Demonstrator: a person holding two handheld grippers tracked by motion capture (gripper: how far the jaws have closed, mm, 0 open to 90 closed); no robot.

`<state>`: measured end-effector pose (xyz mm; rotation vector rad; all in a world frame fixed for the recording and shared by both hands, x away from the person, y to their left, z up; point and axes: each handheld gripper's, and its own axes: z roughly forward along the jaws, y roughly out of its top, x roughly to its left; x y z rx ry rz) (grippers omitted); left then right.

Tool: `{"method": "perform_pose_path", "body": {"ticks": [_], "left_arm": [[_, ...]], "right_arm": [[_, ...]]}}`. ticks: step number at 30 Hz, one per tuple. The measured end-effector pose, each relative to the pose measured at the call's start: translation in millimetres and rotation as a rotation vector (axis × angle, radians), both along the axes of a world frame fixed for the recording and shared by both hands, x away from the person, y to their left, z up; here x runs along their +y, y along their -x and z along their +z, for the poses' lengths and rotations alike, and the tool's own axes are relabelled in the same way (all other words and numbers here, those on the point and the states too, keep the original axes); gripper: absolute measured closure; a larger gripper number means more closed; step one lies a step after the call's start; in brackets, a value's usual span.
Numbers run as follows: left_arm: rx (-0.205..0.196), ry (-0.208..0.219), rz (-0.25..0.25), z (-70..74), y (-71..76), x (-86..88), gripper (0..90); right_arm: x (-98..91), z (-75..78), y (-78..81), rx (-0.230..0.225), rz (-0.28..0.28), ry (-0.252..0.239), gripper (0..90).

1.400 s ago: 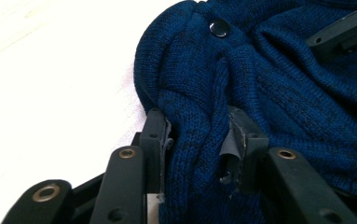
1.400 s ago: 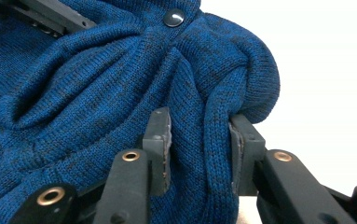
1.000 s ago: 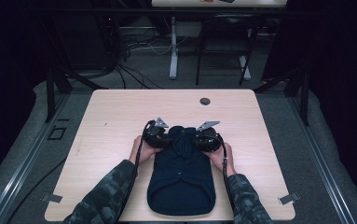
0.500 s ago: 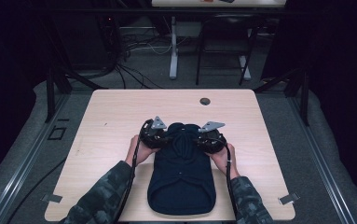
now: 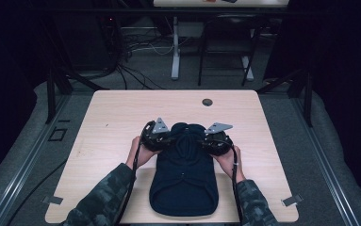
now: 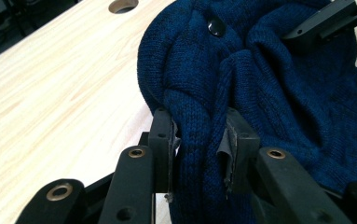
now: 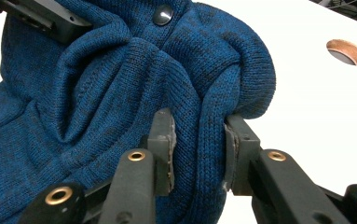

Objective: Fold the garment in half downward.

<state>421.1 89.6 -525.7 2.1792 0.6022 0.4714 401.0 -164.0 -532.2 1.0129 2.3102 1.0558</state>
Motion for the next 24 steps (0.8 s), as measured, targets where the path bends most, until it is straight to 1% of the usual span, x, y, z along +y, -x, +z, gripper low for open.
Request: {"method": "perform_pose_path", "body": {"ticks": [1,2,3,4,5,7,8,12,14,17,18,19,21,24], "left_arm": [[-0.005,-0.003,-0.006,0.7,1.1,-0.2,69.2],[-0.013,-0.004,-0.008,1.3,2.3,-0.4,69.2],[-0.022,-0.006,-0.013,2.0,3.2,-0.3,69.2],[-0.028,-0.004,-0.017,2.3,4.1,-0.5,69.2],[-0.033,-0.004,-0.016,2.9,5.3,-0.7,69.3],[-0.045,-0.012,-0.03,4.3,6.6,-0.5,69.5],[-0.047,-0.012,-0.033,4.8,7.3,-0.7,69.6],[-0.054,-0.014,-0.044,7.1,9.6,-1.2,70.1],[-0.06,-0.015,-0.051,8.3,10.6,-1.4,70.3],[-0.068,-0.01,-0.062,9.6,12.2,-1.8,70.7],[-0.071,-0.013,-0.069,10.3,12.7,-1.9,70.8],[-0.077,-0.015,-0.071,10.8,13.5,-2.2,70.8],[-0.086,-0.02,-0.078,11.3,14.7,-3.1,70.9],[-0.097,-0.025,-0.092,12.3,16.5,-3.7,71.0]], "right_arm": [[-0.8,0.5,0.2,0.003,0.004,0.006,67.9],[-0.8,0.2,0.8,0.004,-0.001,-0.009,67.8],[-2.0,0.9,1.0,0.01,0.0,-0.009,67.7],[-2.5,0.7,1.0,0.009,0.001,-0.019,67.4],[-3.5,1.1,1.3,0.007,0.003,-0.019,67.3],[-4.7,1.6,1.7,0.013,0.003,-0.02,66.9],[-4.8,1.6,2.0,0.015,0.0,-0.029,66.8],[-6.3,2.1,1.8,0.03,0.001,-0.032,65.5],[-7.1,2.1,1.1,0.032,-0.001,-0.033,64.3],[-8.6,2.5,-0.2,0.047,-0.002,-0.035,62.2],[-9.2,2.3,-0.8,0.049,0.0,-0.037,60.9],[-8.9,1.5,-1.2,0.055,-0.008,-0.049,59.7],[-10.4,1.2,-2.2,0.06,-0.007,-0.052,58.6],[-11.6,0.5,-3.9,0.078,-0.014,-0.054,54.1]]}}
